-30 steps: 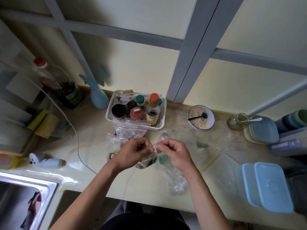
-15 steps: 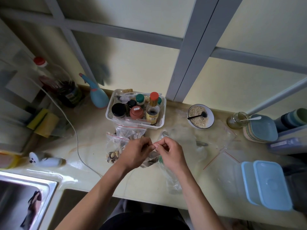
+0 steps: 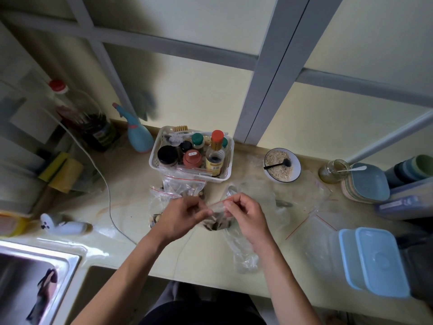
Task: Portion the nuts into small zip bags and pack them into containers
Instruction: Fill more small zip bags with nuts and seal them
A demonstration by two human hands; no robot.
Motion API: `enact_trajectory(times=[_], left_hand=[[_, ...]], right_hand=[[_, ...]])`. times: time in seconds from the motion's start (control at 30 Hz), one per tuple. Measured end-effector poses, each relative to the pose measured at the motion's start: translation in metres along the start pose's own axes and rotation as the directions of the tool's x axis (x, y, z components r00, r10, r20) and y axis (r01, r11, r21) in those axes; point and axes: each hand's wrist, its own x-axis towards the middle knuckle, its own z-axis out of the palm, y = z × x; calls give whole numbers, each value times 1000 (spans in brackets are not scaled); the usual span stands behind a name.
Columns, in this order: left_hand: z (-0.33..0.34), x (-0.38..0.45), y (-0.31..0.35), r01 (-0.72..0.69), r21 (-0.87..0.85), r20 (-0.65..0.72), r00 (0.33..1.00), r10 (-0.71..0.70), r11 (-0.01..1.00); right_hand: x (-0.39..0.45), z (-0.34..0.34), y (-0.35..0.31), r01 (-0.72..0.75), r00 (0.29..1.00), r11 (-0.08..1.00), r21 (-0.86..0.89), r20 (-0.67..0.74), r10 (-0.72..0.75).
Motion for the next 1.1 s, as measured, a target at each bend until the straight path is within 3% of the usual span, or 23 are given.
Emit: enact_trajectory(times=[0.2,0.33,0.5,0.67,0.87,1.0,1.1], left_hand=[[-9,-4,-13,88,-203,-63,993,-102,975],[-3,-1,-13,102,-160,-121,985,-122,982],[7,2,-12,133,-72,-98,985,-140,988],[15,2,-7,171,-17,-161,972,-172,985],[14,2,0,-3,8,-122,993,4,1000],[11,8,-2,-50,2,-58,997,50,999],[8,10,-3,-61,32,-57,996,62,998]], right_hand=[[-1,-5,1,-40,998,996,75,-40,43],[1,-1,4,-76,992,996,41,-95,79],[3,7,21,-191,957,974,-121,-243,157],[1,13,21,-190,939,946,-262,-331,96],[-1,-5,9,-72,989,994,-80,-131,62],[0,-5,10,34,995,978,-206,99,-14],[0,4,11,116,986,958,-261,148,-79]])
